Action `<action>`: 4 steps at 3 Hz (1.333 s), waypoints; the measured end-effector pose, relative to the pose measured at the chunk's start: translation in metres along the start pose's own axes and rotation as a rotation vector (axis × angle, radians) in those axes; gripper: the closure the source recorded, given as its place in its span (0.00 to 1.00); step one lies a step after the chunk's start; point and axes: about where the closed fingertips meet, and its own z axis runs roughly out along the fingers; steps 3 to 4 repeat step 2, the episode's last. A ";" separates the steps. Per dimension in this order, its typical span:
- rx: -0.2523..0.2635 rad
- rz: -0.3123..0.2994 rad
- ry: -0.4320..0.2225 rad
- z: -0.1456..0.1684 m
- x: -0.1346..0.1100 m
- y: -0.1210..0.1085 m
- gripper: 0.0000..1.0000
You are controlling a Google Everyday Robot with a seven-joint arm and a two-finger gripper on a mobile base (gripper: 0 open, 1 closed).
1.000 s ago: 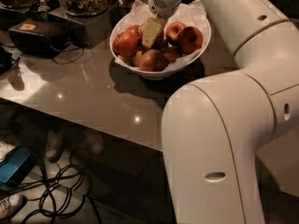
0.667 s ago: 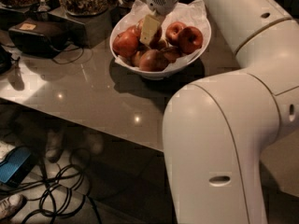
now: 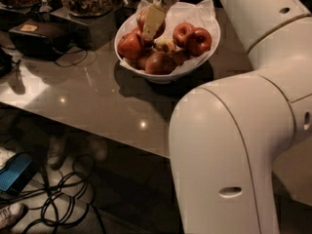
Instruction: Pick apple from white bowl
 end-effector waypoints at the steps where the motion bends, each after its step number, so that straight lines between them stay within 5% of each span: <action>1: 0.003 -0.063 -0.047 -0.030 -0.020 0.012 1.00; 2: 0.017 -0.133 -0.115 -0.068 -0.037 0.026 1.00; 4: 0.017 -0.133 -0.115 -0.068 -0.037 0.026 1.00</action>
Offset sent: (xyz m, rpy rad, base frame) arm -0.0720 0.0115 0.1289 0.0767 -0.0916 0.2350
